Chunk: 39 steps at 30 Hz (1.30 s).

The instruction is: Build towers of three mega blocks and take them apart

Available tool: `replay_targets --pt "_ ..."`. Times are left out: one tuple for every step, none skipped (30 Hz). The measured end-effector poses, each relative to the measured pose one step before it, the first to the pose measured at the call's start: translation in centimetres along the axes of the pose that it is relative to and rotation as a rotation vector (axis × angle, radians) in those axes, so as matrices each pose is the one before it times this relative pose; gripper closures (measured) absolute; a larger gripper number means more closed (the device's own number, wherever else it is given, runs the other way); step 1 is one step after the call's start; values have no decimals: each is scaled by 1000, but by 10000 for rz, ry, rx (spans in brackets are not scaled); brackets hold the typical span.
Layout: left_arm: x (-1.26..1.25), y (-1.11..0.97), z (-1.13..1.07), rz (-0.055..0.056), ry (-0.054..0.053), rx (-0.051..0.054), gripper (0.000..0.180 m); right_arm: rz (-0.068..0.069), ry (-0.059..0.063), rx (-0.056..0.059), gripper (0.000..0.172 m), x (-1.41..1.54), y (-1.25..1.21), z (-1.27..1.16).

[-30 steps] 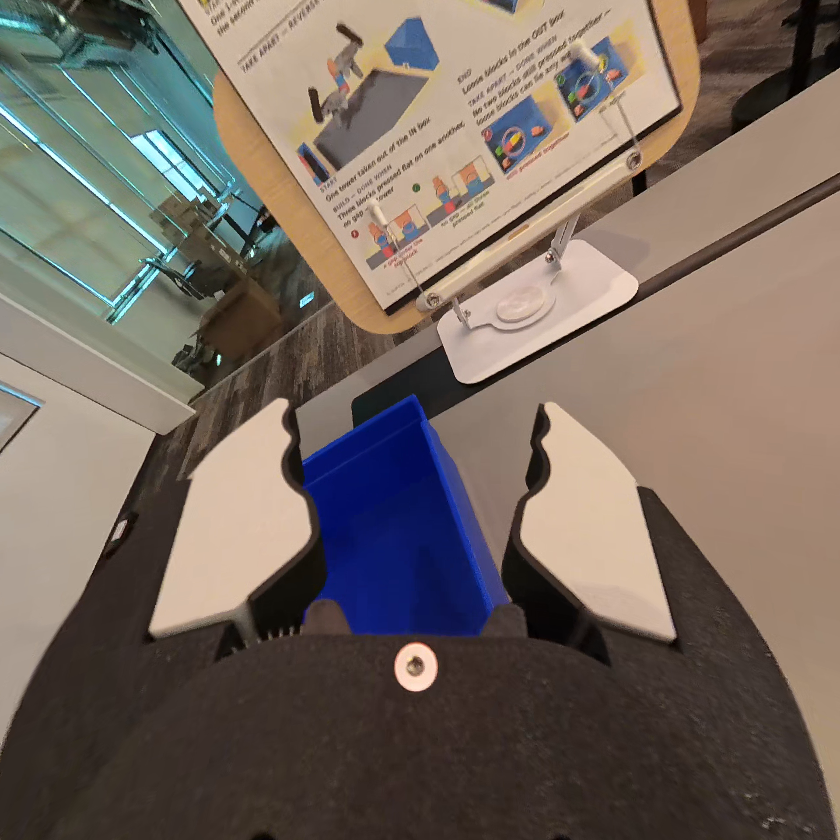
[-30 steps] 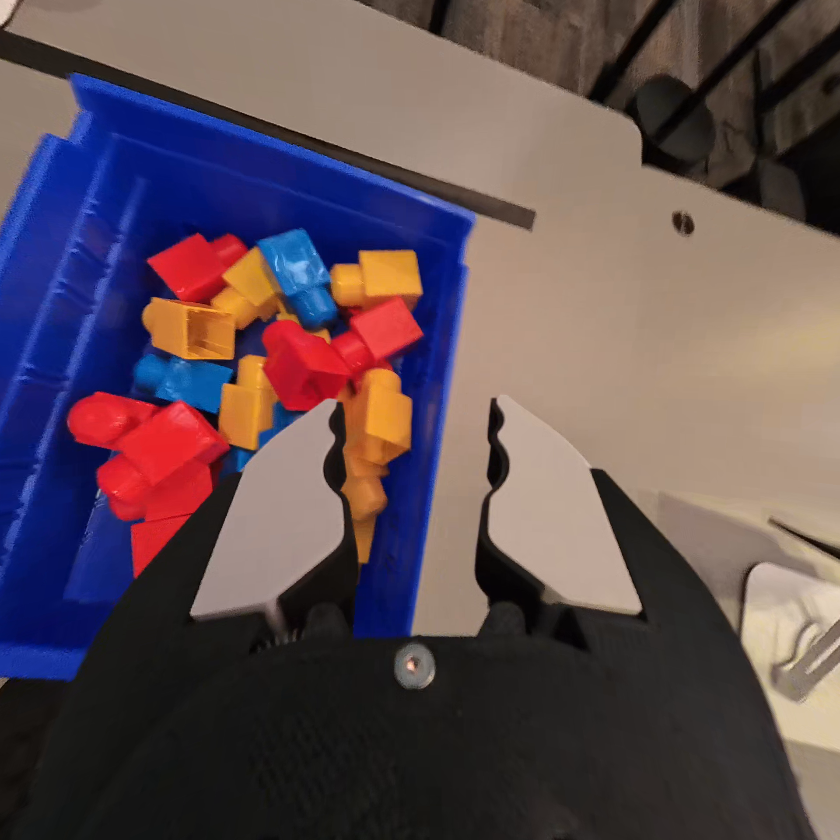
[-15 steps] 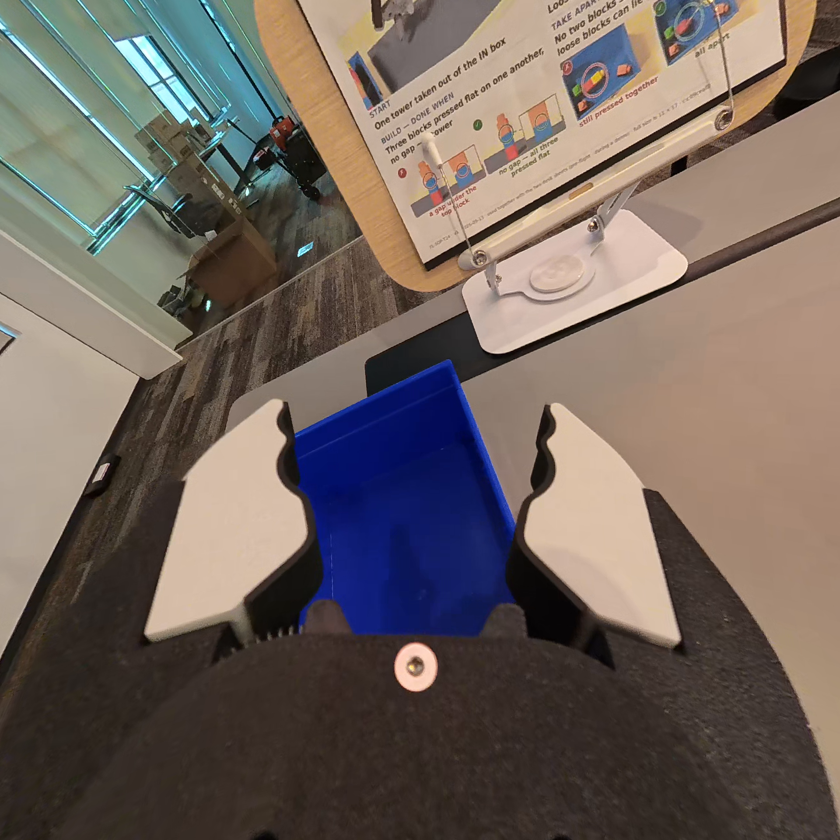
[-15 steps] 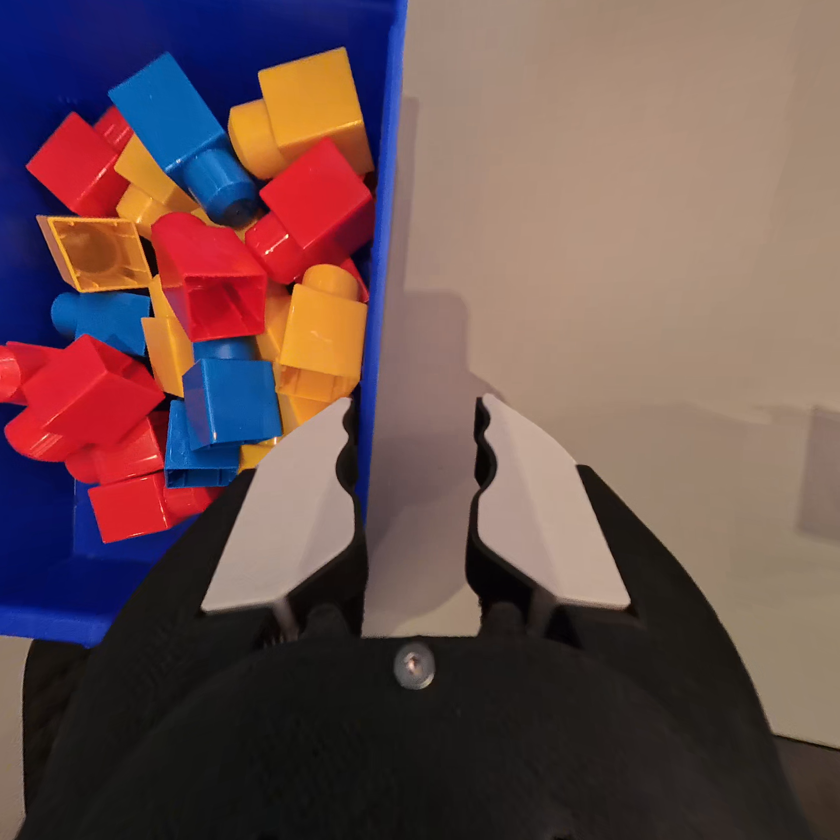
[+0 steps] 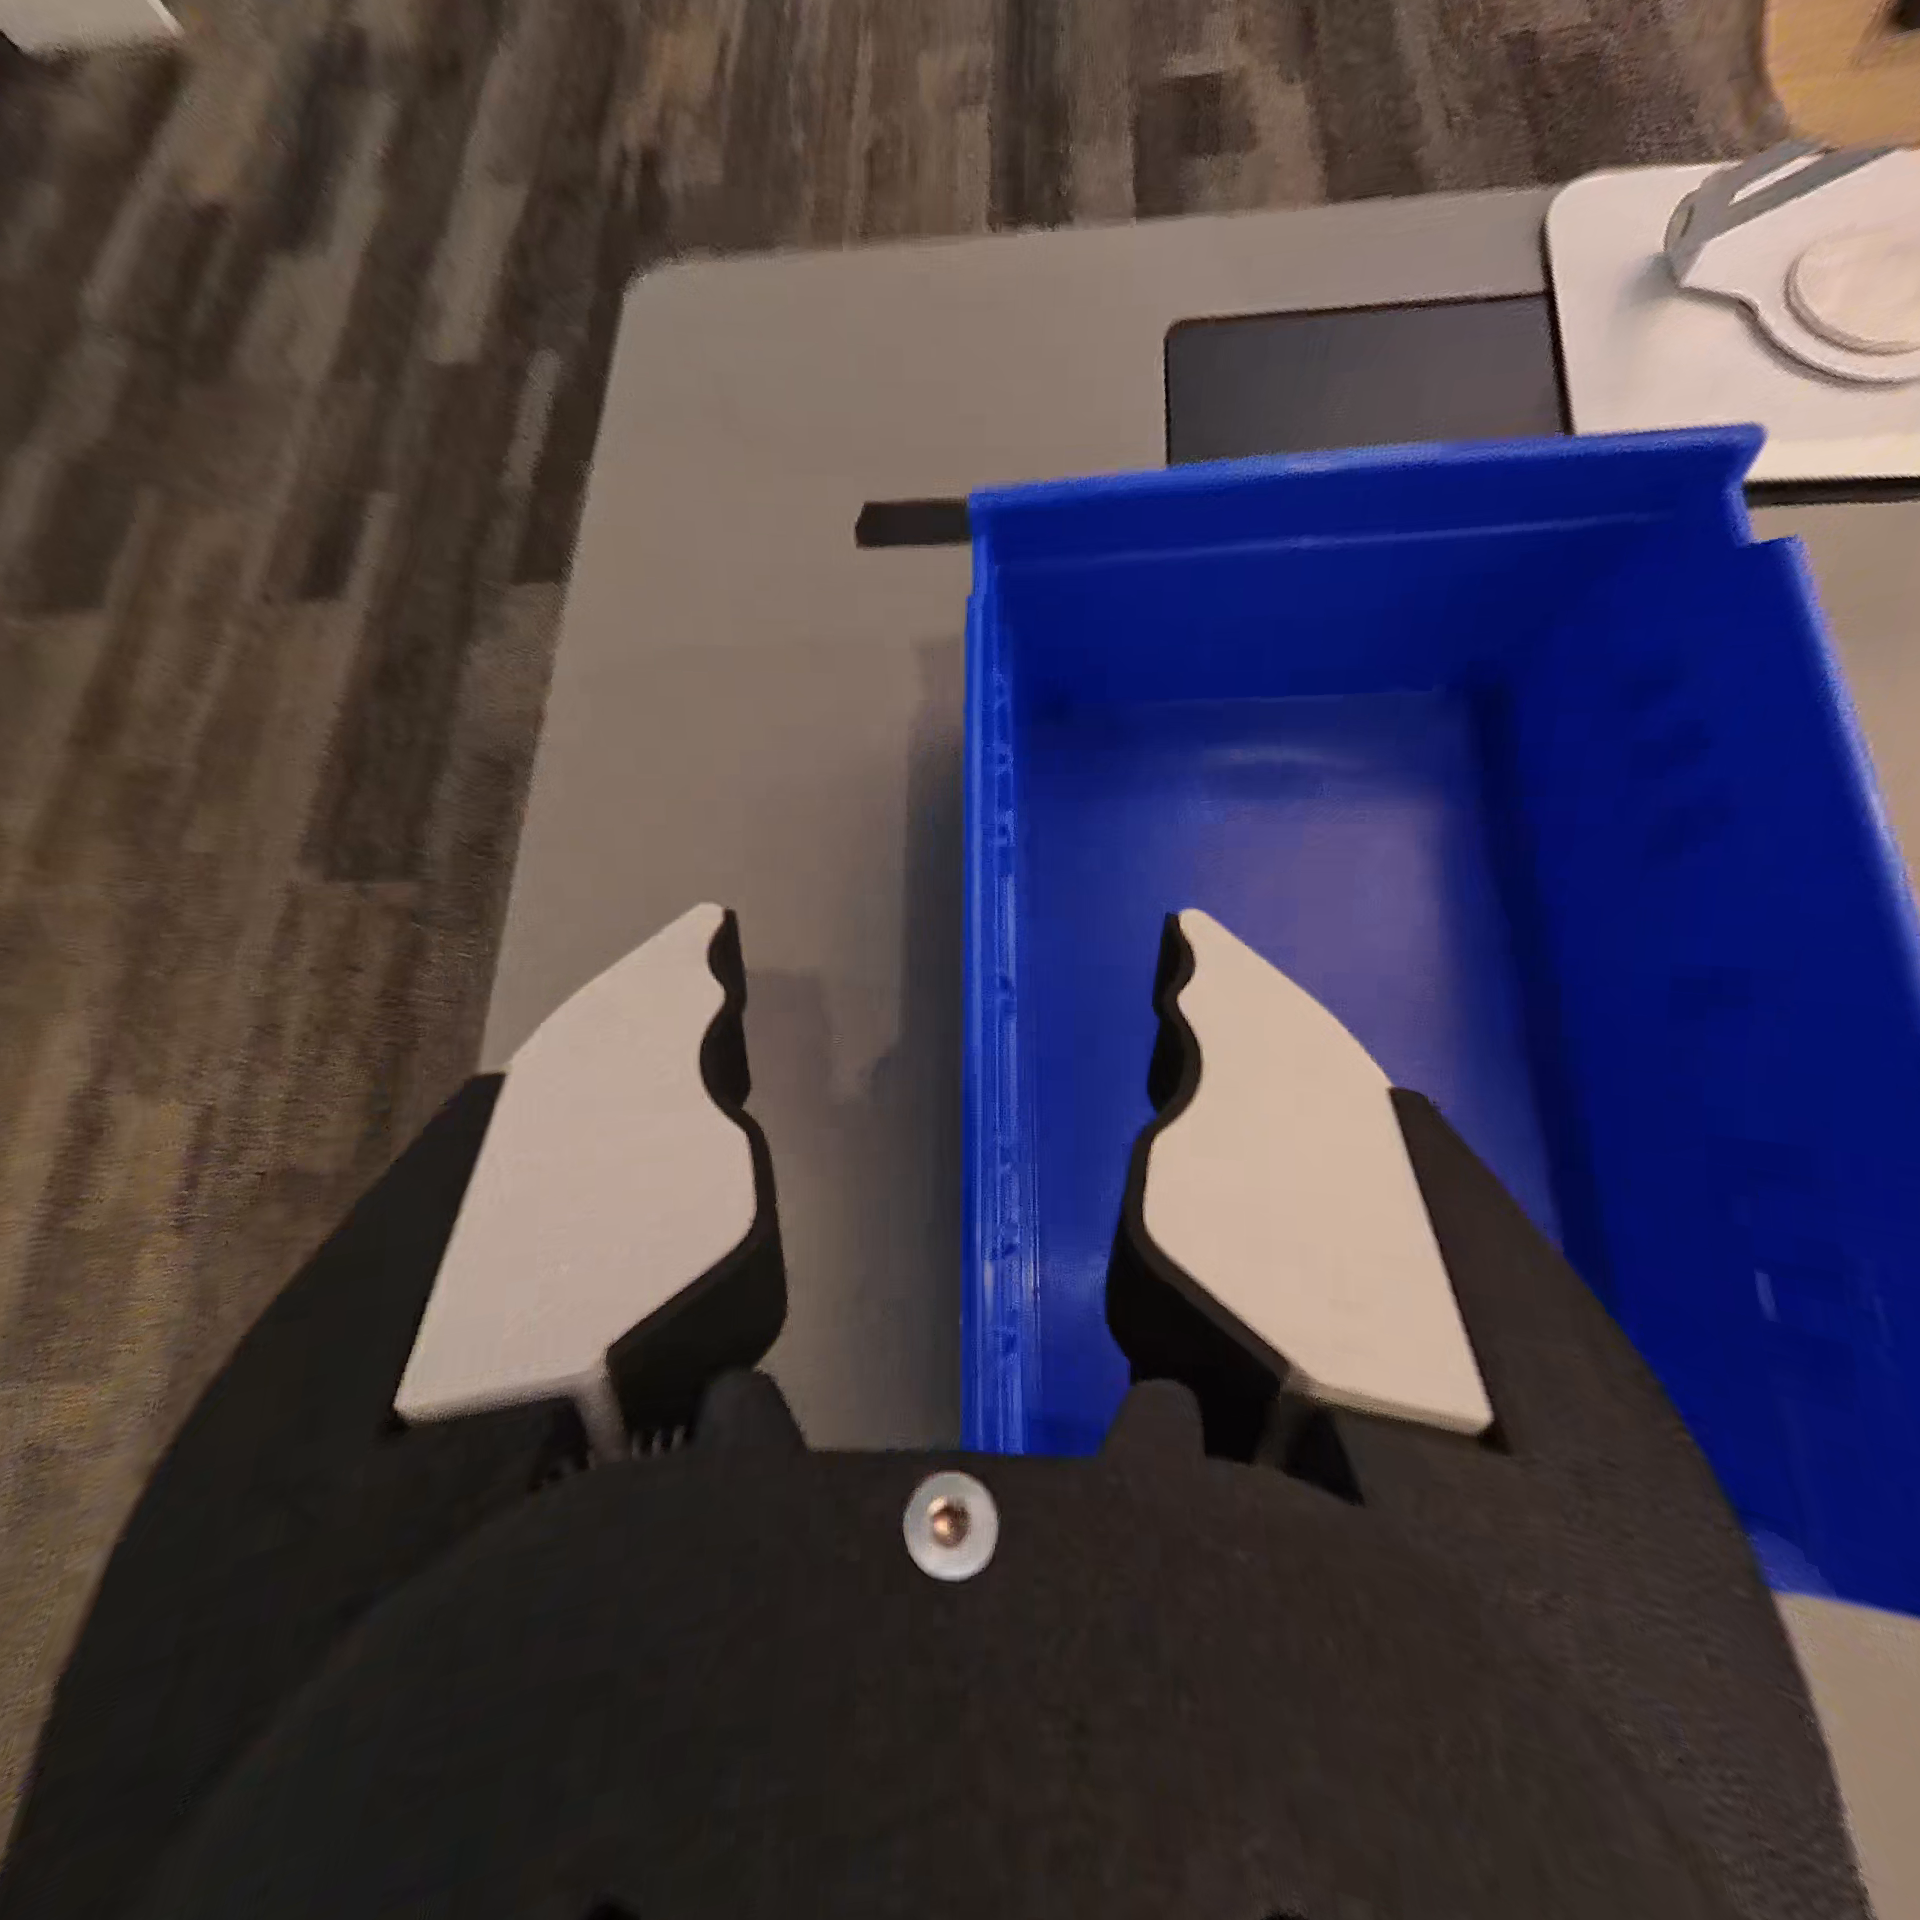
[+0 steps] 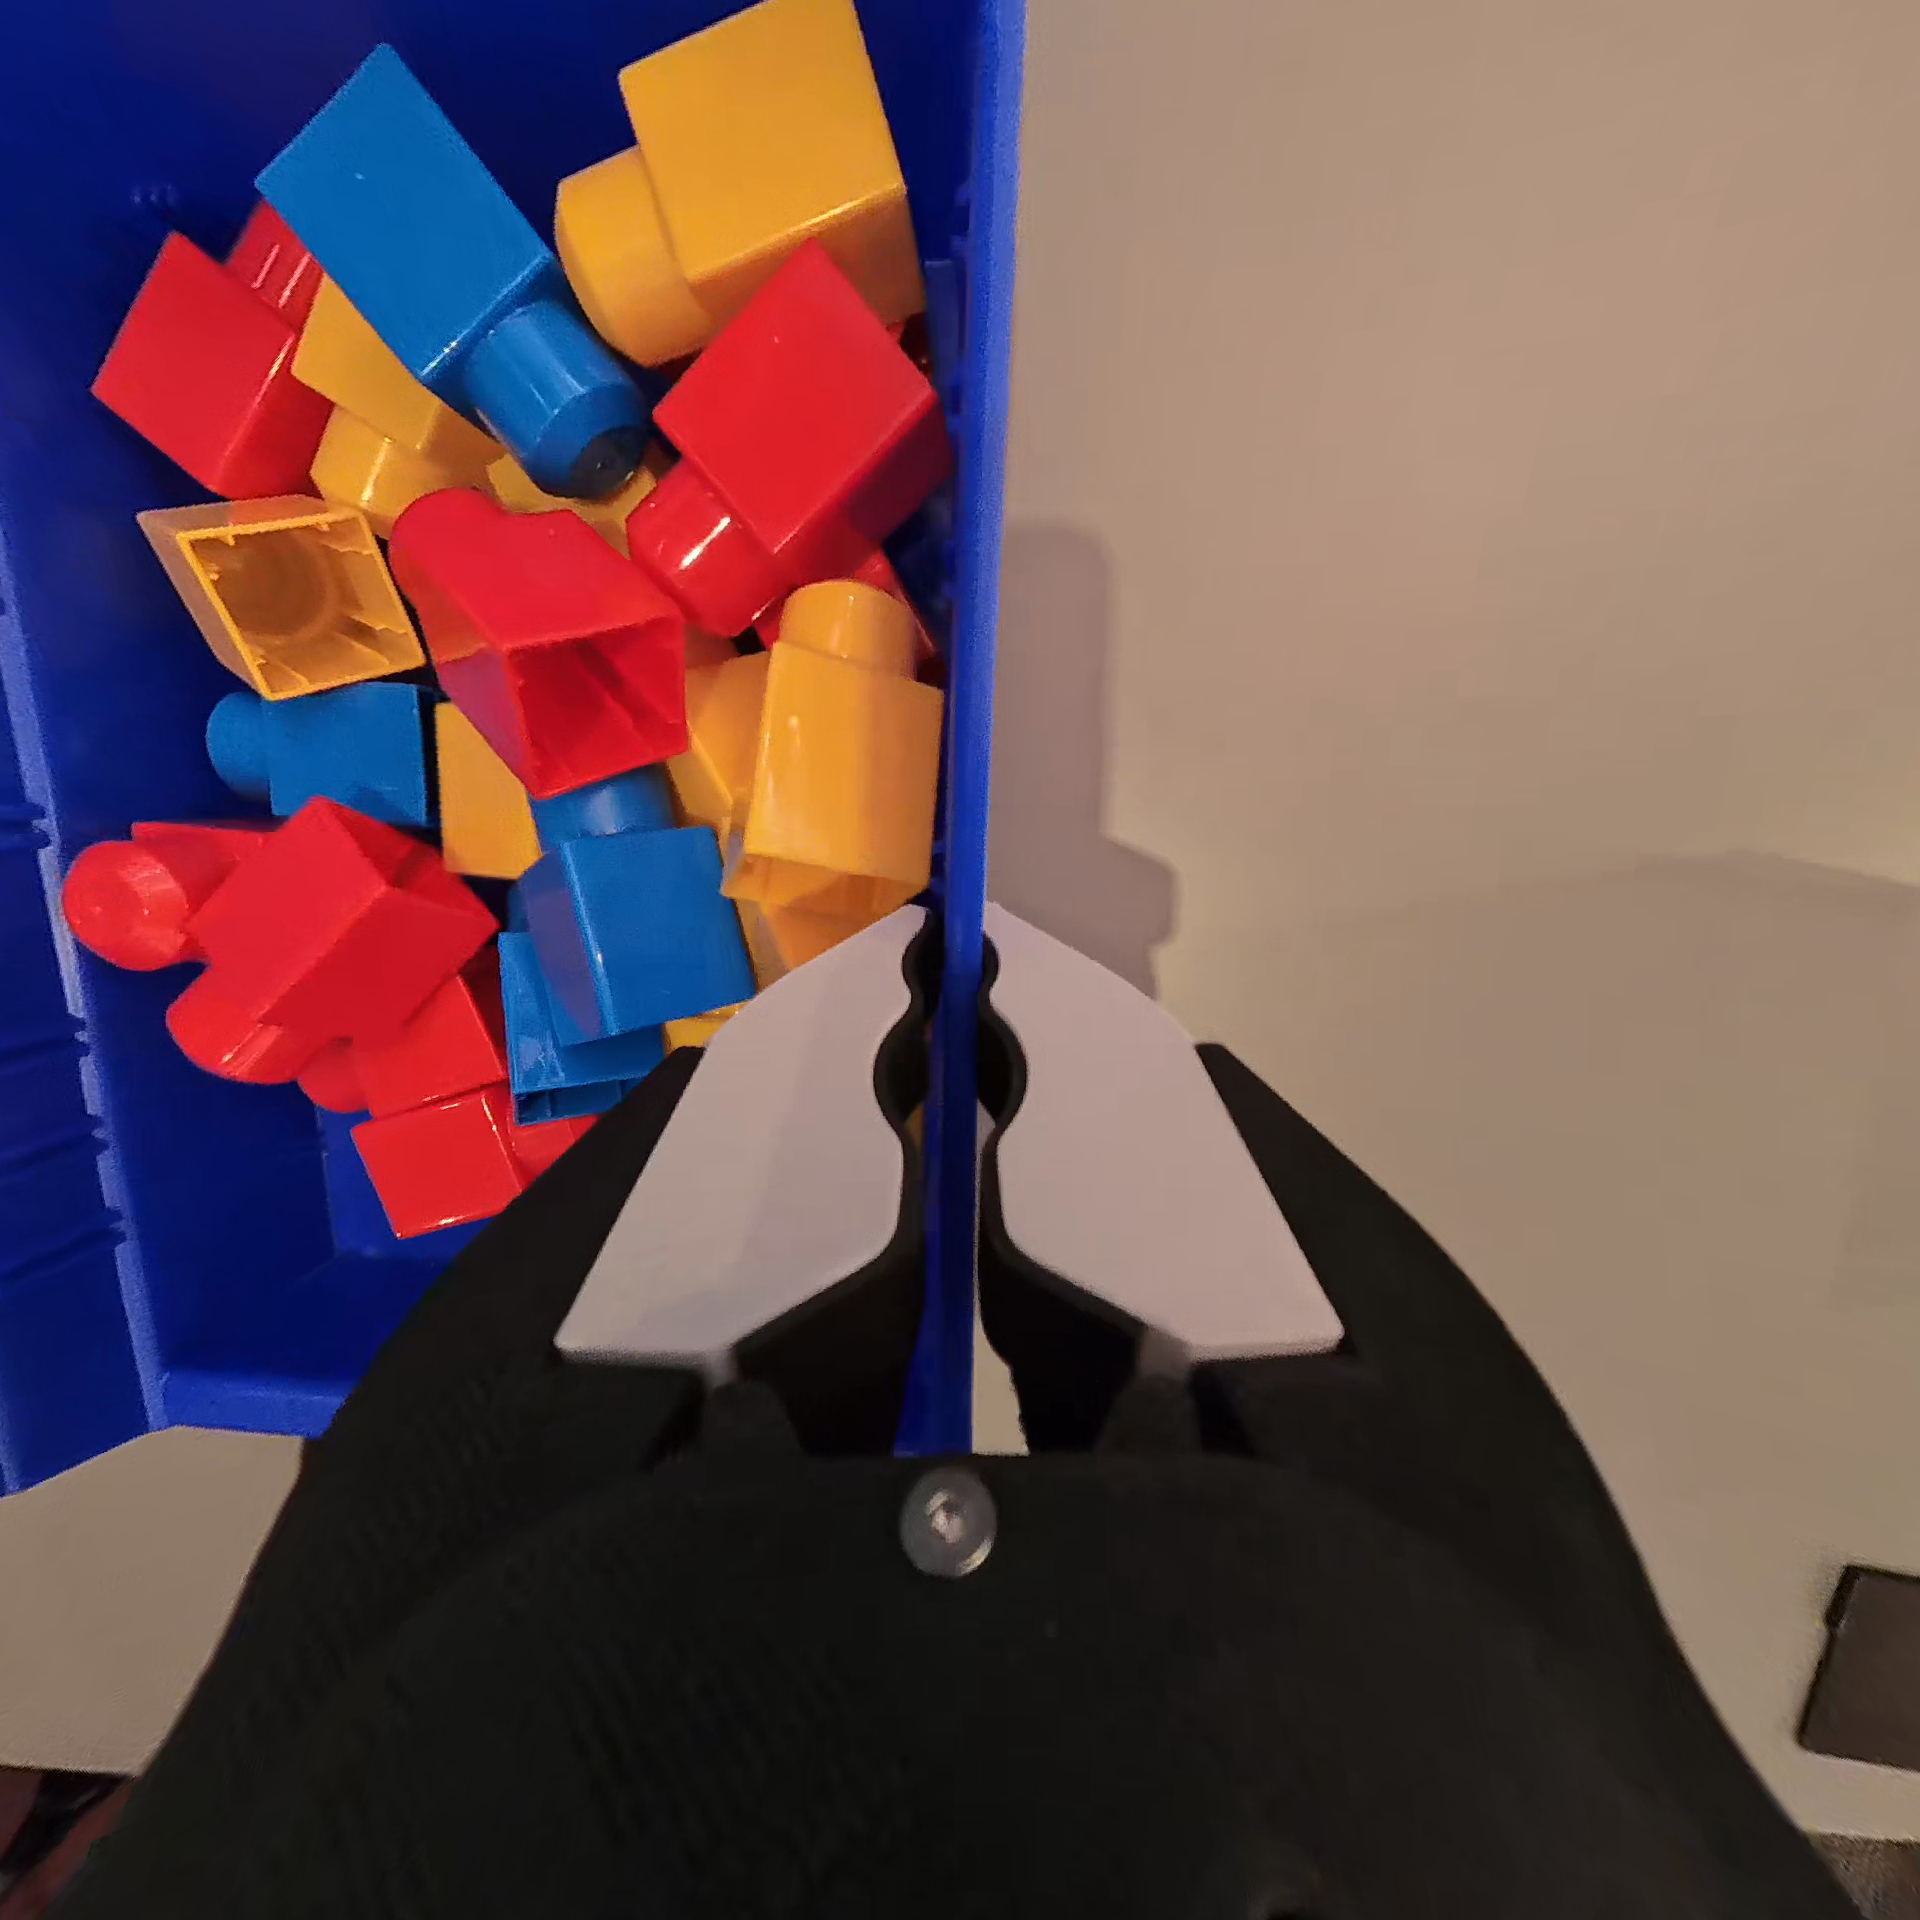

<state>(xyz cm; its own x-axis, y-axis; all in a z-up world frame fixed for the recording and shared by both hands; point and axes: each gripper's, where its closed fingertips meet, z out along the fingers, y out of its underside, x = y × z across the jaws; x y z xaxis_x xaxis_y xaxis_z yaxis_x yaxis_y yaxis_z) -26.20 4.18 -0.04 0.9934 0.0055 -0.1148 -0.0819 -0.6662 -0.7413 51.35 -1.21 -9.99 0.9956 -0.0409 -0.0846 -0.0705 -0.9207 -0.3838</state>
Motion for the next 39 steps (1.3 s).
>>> replay_targets --pt "-333 1032 271 -265 311 -433 105 102 -24 -71 167 -417 -18 67" --pt "-160 1155 379 -180 290 -555 105 39 -31 -42 167 -503 -73 76" --pt "-39 964 467 -41 233 -483 103 -23 3 -42 167 -559 -126 113" --pt "0 589 485 40 140 -294 103 -45 48 -33 167 -607 -173 122" --pt "47 450 489 3 101 -232 104 -100 66 -49 167 -643 -174 134" --pt "182 516 500 -25 143 -335 107 -145 51 -68 167 -719 -149 128" --pt "334 502 522 74 187 -345 108 -181 21 -60 166 -798 -155 115" --pt "286 416 541 123 103 -305 108 -201 -9 -60 166 -838 -160 119" --pt "71 296 539 103 -24 -250 109 -193 -19 -48 166 -863 -185 124" --pt "-17 193 492 54 -77 -199 110 -183 -7 -33 165 -850 -203 106" --pt "126 196 436 16 29 -198 112 -192 14 -44 165 -831 -192 114" --pt "248 221 392 5 131 -205 113 -256 30 -33 165 -814 -198 90" --pt "219 221 353 6 135 -195 115 -241 26 -27 164 -756 -205 89" --pt "108 221 329 19 81 -179 117 -220 66 1 163 -635 -242 86" --pt "-15 201 314 23 4 -161 118 -265 206 36 162 -394 -350 73" --pt "-18 205 277 -4 21 -147 120 -220 442 122 157 -64 -552 -8" --pt "73 262 266 -39 102 -172 123 -173 624 207 153 182 -710 -161" --pt "60 242 261 -30 100 -166 123 -184 618 290 148 180 -734 -274" --pt "-33 171 232 -20 40 -124 124 -199 554 524 144 77 -1079 -407" --pt "54 158 206 -42 86 -111 129 -164 499 651 141 59 -1215 -551" --pt "204 164 199 -44 187 -120 131 -95 522 609 141 149 -1146 -689" --pt "96 112 116 5 84 -124 132 -150 428 534 140 43 -1013 -718" --pt "-47 28 25 -11 -38 -26 133 -185 281 439 140 -116 -836 -699" --pt "107 9 -11 -14 65 5 140 -141 214 338 140 -150 -686 -620" --pt "198 33 8 19 127 -24 143 -131 141 227 140 -178 -504 -527" --pt "114 -17 -3 56 55 11 145 -143 84 123 140 -197 -333 -393" --pt "57 -28 -28 30 1 20 145 -120 54 59 140 -174 -196 -288" --pt "137 -1 8 -16 43 -4 145 -80 22 42 140 -146 -137 -202" --pt "-24 -6 2 -29 -55 -12 146 -50 8 32 140 -95 -96 -135" --pt "0 2 11 0 -43 -18 146 -26 15 24 140 -42 -63 -114" --pt "69 16 9 17 -4 -23 147 -26 17 17 140 1 -41 -83" --pt "156 28 13 14 48 -39 149 -43 -7 5 140 -17 -23 -62" --pt "232 7 27 24 75 -33 151 -30 -5 5 140 -18 -3 -44" --pt "276 7 51 82 45 -47 152 -23 -31 0 140 -33 2 -10" --pt "268 10 59 138 -27 -69 154 -33 -75 -9 140 -97 28 39" --pt "313 37 57 150 -66 -110 157 -32 -156 -37 140 -169 91 119" --pt "427 70 72 193 -64 -152 160 5 -201 -112 139 -113 258 217" --pt "557 61 89 271 -50 -161 162 38 -247 -178 139 -8 436 322" --pt "654 -3 100 300 -56 -144 165 136 -309 -180 139 124 537 423"
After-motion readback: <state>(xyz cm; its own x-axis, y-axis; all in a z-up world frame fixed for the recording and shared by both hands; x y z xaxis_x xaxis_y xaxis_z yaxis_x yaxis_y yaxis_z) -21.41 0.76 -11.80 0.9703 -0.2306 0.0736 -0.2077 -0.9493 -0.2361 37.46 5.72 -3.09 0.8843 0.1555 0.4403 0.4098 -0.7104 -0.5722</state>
